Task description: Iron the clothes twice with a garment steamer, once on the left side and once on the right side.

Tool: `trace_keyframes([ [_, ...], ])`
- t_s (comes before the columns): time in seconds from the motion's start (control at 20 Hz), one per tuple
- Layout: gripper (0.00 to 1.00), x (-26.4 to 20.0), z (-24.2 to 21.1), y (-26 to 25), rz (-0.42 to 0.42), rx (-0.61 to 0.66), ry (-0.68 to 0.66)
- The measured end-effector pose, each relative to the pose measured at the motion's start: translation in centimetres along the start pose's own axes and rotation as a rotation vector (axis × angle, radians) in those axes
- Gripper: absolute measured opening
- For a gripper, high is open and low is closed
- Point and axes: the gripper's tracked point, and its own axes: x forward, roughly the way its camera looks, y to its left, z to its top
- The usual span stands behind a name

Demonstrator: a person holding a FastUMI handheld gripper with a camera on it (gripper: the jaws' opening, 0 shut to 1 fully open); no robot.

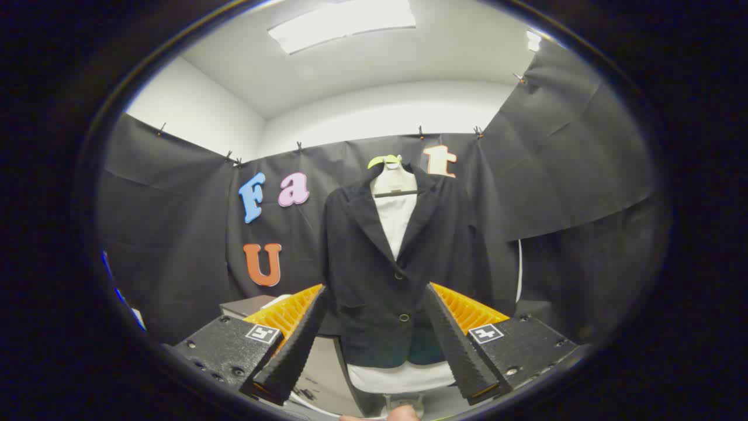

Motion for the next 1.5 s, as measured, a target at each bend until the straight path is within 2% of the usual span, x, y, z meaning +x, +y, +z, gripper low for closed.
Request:
trace_keyframes([
  [0.35, 1.00, 1.8, 0.0, 6.7, 0.064, 0.009, 0.020],
  [0.75, 1.00, 3.1, -0.7, 13.8, 0.060, 0.052, 0.048],
  [1.0, 1.00, 4.8, -2.3, 19.5, 0.128, 0.076, 0.119],
  [1.25, 1.00, 9.5, -5.1, 23.6, 0.181, 0.034, 0.193],
  [1.5, 1.00, 16.6, -11.4, 28.9, 0.252, 0.032, 0.369],
])
